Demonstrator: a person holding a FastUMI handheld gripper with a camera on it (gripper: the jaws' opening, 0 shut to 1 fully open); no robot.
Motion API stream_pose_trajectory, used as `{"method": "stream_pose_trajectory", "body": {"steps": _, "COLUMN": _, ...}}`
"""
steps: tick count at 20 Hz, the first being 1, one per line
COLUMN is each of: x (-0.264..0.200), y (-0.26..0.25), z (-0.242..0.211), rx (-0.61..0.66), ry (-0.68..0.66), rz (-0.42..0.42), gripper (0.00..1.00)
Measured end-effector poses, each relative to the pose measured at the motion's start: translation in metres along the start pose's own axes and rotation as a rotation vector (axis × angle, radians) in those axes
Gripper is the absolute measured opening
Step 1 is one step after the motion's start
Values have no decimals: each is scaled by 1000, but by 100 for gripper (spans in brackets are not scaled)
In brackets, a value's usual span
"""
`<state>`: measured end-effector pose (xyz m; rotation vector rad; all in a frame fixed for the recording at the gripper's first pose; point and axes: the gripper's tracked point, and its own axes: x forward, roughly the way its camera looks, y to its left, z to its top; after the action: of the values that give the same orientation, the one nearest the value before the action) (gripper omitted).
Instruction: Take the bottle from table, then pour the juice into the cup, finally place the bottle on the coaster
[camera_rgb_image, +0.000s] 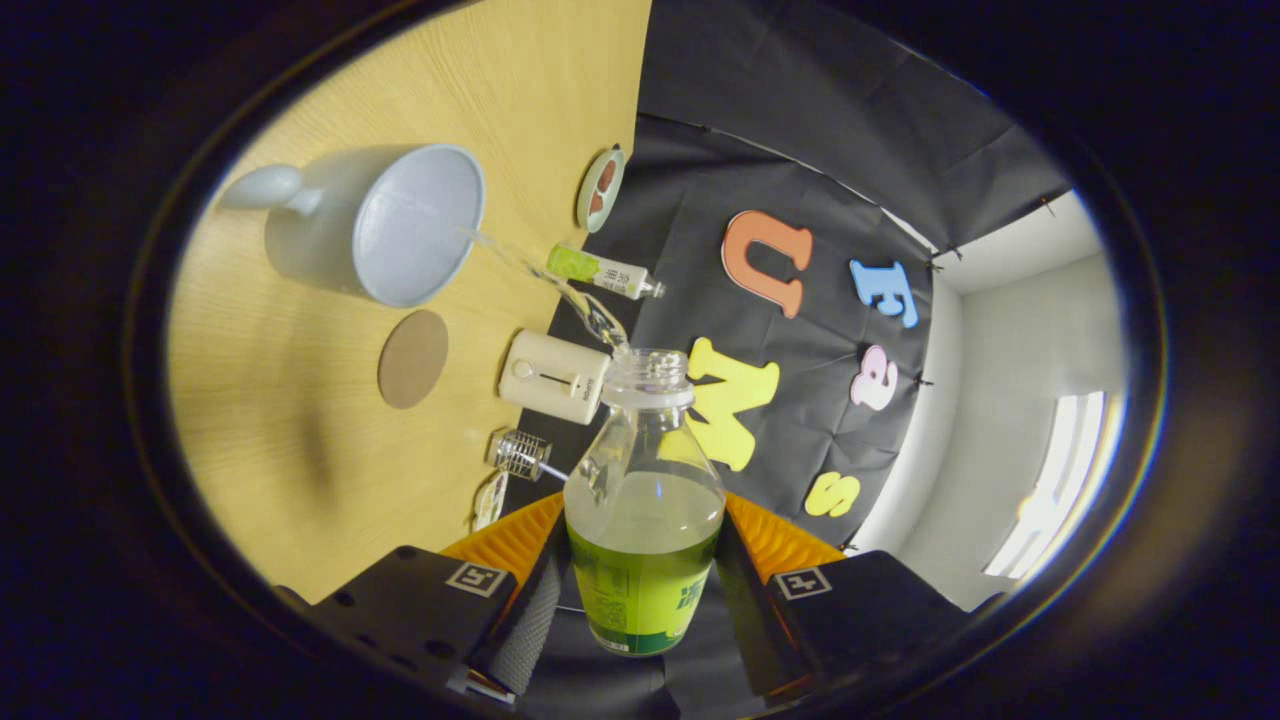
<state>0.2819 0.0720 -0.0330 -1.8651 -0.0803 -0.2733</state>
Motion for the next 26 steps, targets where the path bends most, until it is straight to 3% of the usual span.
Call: {"method": "stream_pose_trajectory", "body": {"steps": 26, "x": 3, "y": -28, "z": -4, "rx": -164, "ry": 41, "rz": -92, "gripper": 82}}
